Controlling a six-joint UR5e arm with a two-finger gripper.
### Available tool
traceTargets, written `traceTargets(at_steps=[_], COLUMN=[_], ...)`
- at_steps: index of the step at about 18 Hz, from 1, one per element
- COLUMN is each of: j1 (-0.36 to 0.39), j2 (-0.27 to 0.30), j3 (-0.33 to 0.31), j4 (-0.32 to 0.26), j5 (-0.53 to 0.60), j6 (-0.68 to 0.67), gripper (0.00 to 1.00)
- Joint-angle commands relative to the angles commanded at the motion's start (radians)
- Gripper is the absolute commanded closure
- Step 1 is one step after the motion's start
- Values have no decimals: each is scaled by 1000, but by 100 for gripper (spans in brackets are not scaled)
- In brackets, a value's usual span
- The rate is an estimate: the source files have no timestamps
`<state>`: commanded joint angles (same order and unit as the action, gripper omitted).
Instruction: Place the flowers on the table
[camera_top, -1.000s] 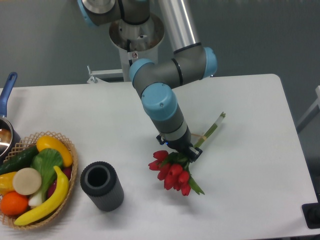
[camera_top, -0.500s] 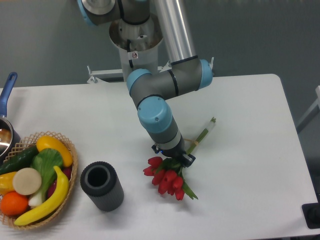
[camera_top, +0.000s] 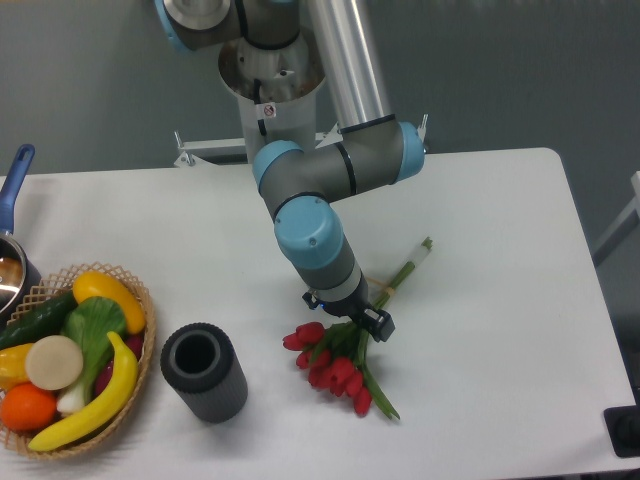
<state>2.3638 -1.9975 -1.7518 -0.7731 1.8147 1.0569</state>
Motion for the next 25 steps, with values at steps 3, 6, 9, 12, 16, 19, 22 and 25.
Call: traceTargets(at_steps=[3, 6, 9, 12, 16, 19, 22, 25], j1=[24, 84, 153, 196, 282, 322, 374, 397], j2=[48, 113, 135, 166, 224, 265, 315, 359], j3=[44, 101, 196, 215, 204, 172, 127, 95], j4=[5, 5, 6, 5, -20, -73, -147, -245], j5=[-85, -240, -382, -469, -616, -635, -638, -635], j6=[-6, -35, -112, -103, -95, 44, 228, 374], gripper=[0, 0, 0, 0, 0, 0, 0, 0])
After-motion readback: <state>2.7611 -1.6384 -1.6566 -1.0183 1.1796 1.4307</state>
